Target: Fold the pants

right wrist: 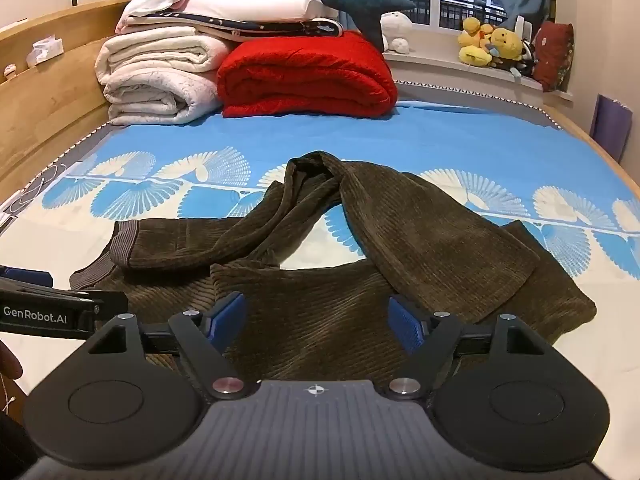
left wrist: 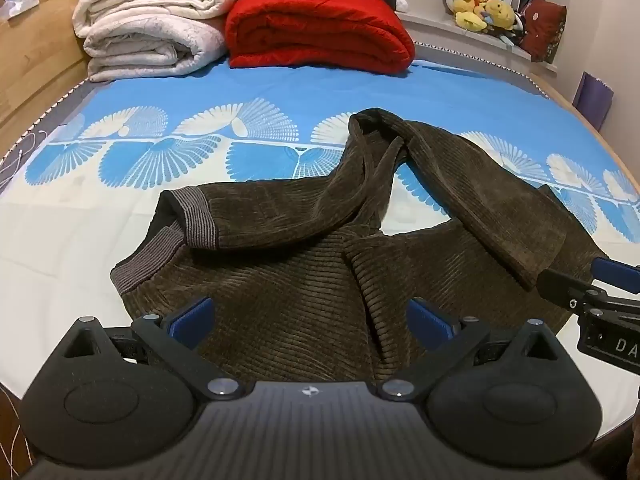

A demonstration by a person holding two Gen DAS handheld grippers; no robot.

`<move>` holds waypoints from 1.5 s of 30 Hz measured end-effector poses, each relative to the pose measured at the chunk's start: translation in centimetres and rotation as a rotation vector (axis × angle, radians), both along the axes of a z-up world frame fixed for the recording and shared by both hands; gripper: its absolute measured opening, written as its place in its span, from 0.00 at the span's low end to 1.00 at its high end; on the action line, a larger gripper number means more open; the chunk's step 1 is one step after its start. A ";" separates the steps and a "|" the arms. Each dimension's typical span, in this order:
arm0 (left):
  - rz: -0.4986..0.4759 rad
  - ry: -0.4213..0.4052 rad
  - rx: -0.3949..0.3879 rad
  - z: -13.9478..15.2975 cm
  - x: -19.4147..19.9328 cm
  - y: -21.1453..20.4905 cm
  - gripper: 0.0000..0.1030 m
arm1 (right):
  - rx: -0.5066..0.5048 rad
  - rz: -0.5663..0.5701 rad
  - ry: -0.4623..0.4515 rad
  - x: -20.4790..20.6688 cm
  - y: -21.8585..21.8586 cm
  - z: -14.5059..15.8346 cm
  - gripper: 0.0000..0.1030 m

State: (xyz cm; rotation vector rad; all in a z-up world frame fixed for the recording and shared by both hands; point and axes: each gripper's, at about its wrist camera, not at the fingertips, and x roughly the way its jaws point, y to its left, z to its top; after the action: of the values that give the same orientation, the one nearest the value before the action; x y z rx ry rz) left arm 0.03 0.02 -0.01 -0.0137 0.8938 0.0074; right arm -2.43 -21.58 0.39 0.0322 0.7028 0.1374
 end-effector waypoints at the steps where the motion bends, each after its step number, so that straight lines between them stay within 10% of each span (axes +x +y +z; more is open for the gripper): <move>1: 0.001 0.001 -0.003 0.0 0.0 0.0 0.99 | 0.001 0.000 0.000 0.0 0.0 0.1 0.77; 35: -0.009 0.001 0.000 -0.1 0.0 -0.2 0.99 | 0.007 0.015 -0.003 0.0 0.1 0.3 0.77; 45: -0.009 -0.029 0.022 0.2 -0.2 -0.1 0.99 | -0.018 0.037 -0.037 -0.3 0.9 0.4 0.62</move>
State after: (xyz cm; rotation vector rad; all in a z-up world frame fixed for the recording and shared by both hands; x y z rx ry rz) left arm -0.16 -0.09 0.20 0.0108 0.8648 0.0090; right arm -2.71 -20.71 0.83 -0.0006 0.6681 0.1664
